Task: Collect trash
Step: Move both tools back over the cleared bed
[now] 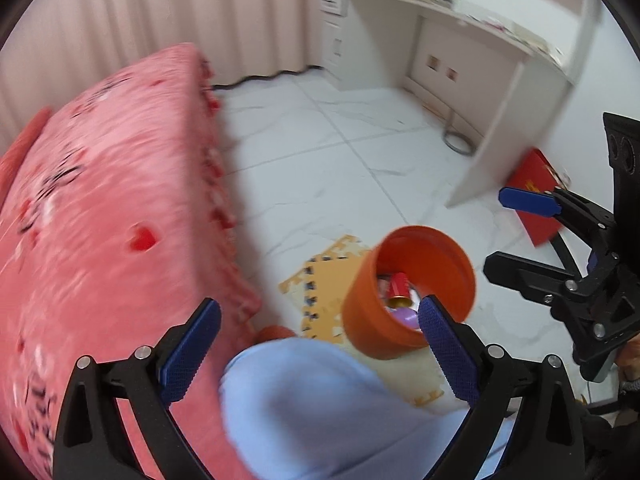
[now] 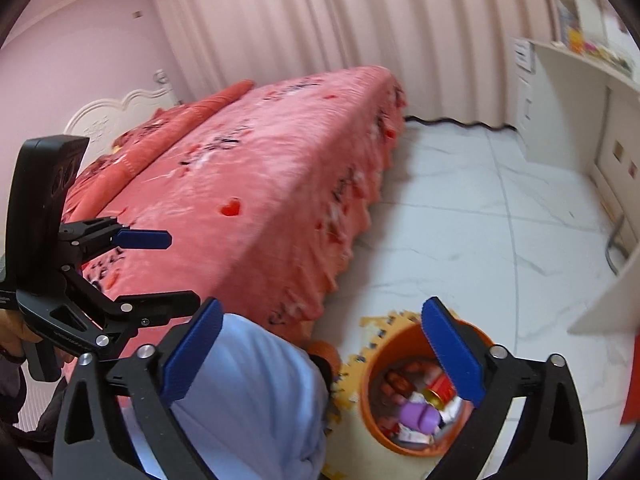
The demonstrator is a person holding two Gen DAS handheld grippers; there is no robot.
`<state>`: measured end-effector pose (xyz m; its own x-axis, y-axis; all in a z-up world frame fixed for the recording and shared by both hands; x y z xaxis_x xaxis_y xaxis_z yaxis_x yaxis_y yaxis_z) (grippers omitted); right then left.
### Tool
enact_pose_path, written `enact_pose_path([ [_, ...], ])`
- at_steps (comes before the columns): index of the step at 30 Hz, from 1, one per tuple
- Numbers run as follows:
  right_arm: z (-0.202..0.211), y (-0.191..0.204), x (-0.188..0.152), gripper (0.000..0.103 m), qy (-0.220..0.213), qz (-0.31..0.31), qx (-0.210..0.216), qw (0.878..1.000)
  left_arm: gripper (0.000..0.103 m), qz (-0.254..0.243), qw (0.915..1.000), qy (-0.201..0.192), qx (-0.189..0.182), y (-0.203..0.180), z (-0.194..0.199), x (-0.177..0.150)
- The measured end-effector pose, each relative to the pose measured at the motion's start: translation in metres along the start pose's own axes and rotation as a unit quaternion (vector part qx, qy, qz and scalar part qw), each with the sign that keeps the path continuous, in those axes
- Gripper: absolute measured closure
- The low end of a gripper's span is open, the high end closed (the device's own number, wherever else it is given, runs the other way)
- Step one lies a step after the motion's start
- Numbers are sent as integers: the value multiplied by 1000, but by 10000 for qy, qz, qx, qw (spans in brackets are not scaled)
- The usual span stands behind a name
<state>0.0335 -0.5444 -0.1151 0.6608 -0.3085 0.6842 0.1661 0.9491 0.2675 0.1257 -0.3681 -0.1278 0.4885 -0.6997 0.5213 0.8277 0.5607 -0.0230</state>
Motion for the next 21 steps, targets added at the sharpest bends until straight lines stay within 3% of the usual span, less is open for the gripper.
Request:
enact_pose_path([
  [8,-9,90,23,5,-102,512,537,9972,6,866,9928,-350,747,58,61,-45],
  [15,-16,175,25,5,-136,884,1063,9903,6,1616,9706,-622,1674,106,119,-99],
  [21,-16,235,21,5,-134,1160,1405,9832,6,2155,9496,-738,2155,126,156,-146],
])
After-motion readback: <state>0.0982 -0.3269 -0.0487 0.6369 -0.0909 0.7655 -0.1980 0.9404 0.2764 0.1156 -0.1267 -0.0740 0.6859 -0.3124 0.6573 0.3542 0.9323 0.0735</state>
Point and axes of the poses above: each gripper's, at about its wrist camera, not at the fingertips, and z roughly against the way its jaws point, y to its left, x to its top, the point moved 7 cm from there along -z, roughly the way its jaws point, and after that the axes turned 2 degrees about -x, right-handed, at the moved point
